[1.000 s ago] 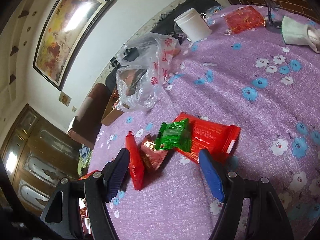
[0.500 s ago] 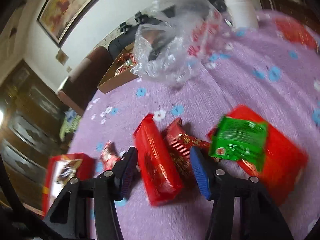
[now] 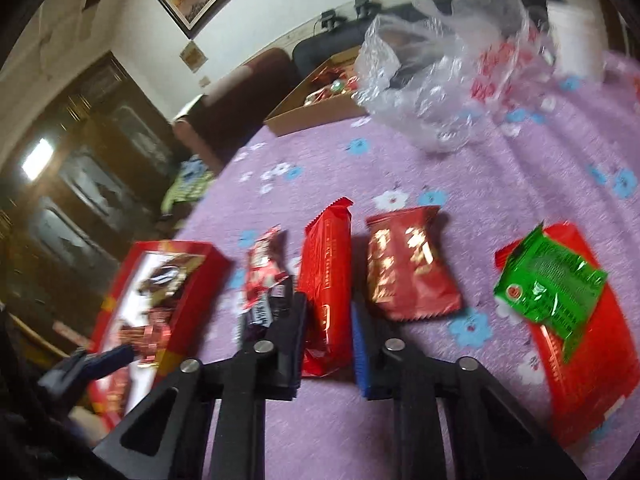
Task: Organize snacks
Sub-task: 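Grasp the dark purple packet with the left gripper while the right grasps a long red packet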
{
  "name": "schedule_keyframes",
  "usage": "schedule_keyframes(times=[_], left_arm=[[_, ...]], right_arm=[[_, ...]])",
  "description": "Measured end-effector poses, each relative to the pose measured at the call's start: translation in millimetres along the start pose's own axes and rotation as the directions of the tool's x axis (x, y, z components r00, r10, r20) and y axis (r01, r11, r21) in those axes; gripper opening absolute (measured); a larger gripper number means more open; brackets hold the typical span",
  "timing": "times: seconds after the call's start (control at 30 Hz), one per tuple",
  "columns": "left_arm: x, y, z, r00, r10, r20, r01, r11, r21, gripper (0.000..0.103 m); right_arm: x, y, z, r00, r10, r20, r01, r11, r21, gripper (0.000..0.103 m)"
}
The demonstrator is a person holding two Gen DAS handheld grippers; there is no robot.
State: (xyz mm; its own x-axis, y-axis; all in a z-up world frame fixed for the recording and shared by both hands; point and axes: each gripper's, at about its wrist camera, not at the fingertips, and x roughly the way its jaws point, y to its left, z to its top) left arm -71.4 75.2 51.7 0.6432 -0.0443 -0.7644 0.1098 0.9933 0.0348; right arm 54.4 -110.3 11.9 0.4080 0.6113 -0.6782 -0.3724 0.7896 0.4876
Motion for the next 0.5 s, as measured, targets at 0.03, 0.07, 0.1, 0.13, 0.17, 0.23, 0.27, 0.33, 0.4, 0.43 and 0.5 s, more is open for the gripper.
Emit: schedule_keyframes(times=[0.03, 0.07, 0.1, 0.13, 0.17, 0.23, 0.27, 0.33, 0.4, 0.43, 0.5], left_arm=[[4.3, -2.6, 2.5, 1.0, 0.007, -0.01, -0.007, 1.0, 0.007, 0.083], [8.2, -5.2, 5.5, 1.0, 0.015, -0.019, -0.014, 1.0, 0.015, 0.083], [11.6, -8.1, 7.2, 1.0, 0.017, -0.025, -0.016, 1.0, 0.026, 0.083], [15.3, -11.1, 9.0, 0.999, 0.019, -0.031, -0.018, 0.999, 0.04, 0.083], [20.5, -14.6, 11.9, 0.999, 0.029, -0.042, -0.027, 0.998, 0.055, 0.083], [27.0, -20.3, 14.7, 0.998, 0.04, -0.054, -0.035, 0.996, 0.082, 0.083], [30.2, -23.5, 17.2, 0.998, 0.037, -0.056, -0.032, 0.995, 0.097, 0.083], [35.4, -28.6, 22.7, 0.997, 0.038, -0.061, -0.03, 0.992, 0.121, 0.083], [40.8, -32.9, 28.8, 0.998, 0.033, -0.061, -0.024, 0.989, 0.148, 0.083], [44.3, -34.1, 32.0, 0.998, 0.032, -0.063, -0.021, 0.987, 0.157, 0.083], [54.0, -35.8, 38.1, 0.996, 0.03, -0.085, -0.015, 0.986, 0.166, 0.083]], right_arm=[[-1.1, -2.0, 0.7, 1.0, 0.021, -0.014, -0.02, 1.0, 0.017, 0.016], [-3.0, -5.3, 1.3, 0.998, 0.046, -0.037, -0.044, 0.998, 0.041, 0.015], [-3.5, -7.9, 2.7, 0.997, 0.057, -0.058, -0.054, 0.997, 0.055, 0.015], [-4.8, -11.4, 2.8, 0.994, 0.067, -0.081, -0.062, 0.996, 0.068, 0.015], [-7.4, -15.5, 3.4, 0.992, 0.077, -0.103, -0.069, 0.994, 0.084, 0.015], [-14.7, -24.5, 4.2, 0.99, 0.061, -0.124, -0.05, 0.994, 0.095, 0.015], [-17.4, -28.4, 4.9, 0.99, 0.05, -0.129, -0.039, 0.995, 0.089, 0.015], [-27.1, -37.3, 3.7, 0.991, 0.035, -0.132, -0.022, 0.995, 0.098, 0.015], [-34.5, -43.9, 3.9, 0.992, 0.002, -0.124, 0.011, 0.995, 0.104, 0.016], [-35.4, -45.9, 5.8, 0.992, -0.008, -0.122, 0.021, 0.994, 0.104, 0.016], [-34.8, -46.0, 6.3, 0.991, -0.026, -0.13, 0.04, 0.994, 0.102, 0.021]])
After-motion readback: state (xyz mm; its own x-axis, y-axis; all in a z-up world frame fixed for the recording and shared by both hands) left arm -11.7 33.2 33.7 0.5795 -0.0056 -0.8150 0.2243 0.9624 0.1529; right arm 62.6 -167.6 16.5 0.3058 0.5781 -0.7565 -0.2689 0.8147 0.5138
